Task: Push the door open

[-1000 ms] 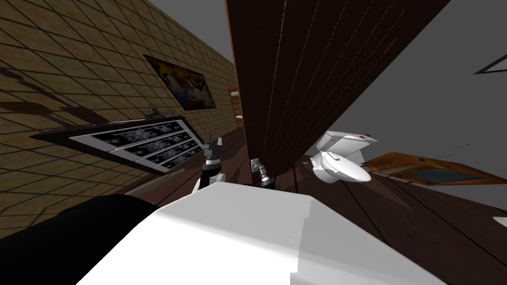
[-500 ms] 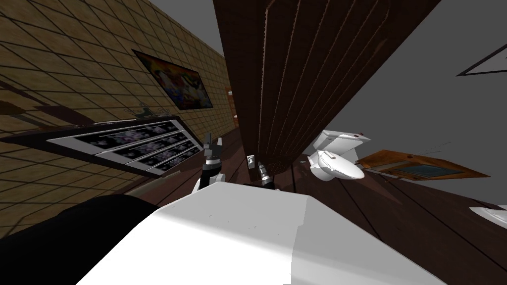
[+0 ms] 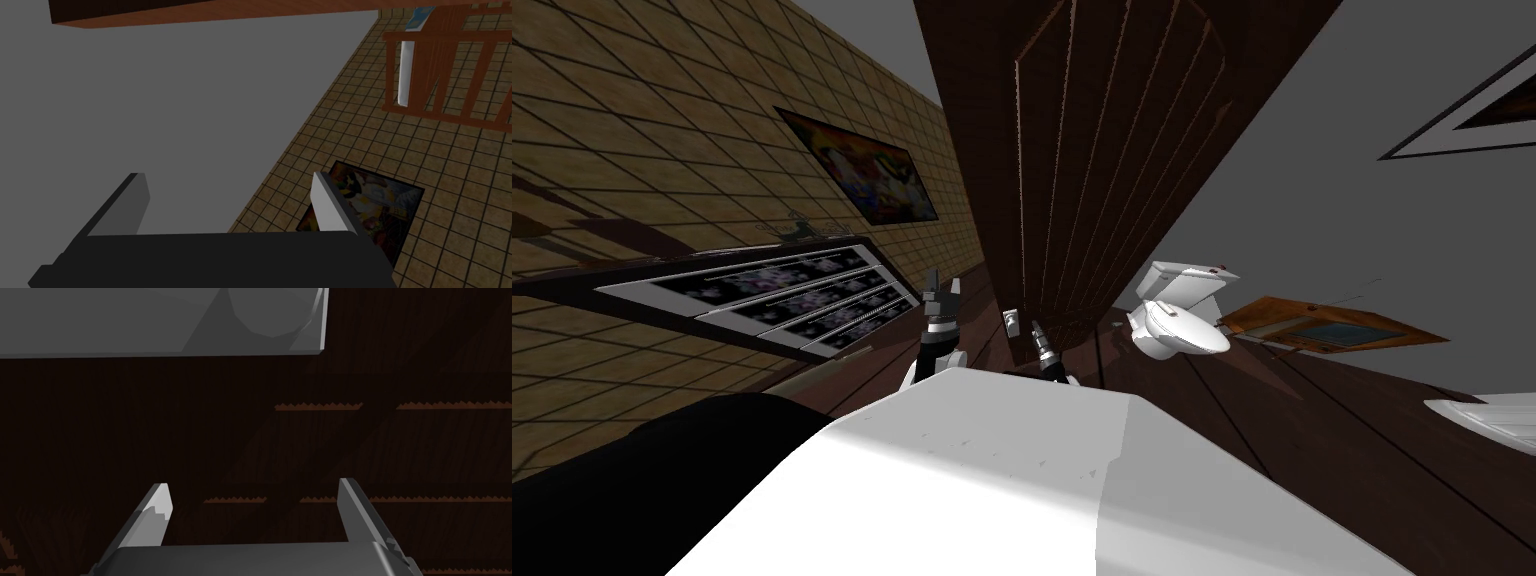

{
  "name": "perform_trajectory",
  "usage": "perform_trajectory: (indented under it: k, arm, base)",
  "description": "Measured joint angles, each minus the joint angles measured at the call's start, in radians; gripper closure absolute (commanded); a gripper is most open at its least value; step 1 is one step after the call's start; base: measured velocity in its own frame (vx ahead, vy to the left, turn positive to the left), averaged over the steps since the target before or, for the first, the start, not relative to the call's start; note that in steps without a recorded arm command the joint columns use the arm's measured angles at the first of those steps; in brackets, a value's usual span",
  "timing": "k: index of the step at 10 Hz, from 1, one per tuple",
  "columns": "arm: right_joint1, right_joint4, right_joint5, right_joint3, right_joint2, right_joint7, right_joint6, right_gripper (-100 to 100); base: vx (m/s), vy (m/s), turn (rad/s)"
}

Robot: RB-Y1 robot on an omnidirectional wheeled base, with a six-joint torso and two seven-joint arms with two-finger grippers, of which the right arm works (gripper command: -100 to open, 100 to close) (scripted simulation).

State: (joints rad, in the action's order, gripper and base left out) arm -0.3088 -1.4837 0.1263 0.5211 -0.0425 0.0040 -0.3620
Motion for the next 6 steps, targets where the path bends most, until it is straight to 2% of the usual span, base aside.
perform_trajectory:
  k: [6]
  arm:
    - [0.1, 0.091, -0.106, 0.022, -0.008, 0.053, -0.01, -100]
  base:
    - [-0.036, -0.057, -0.036]
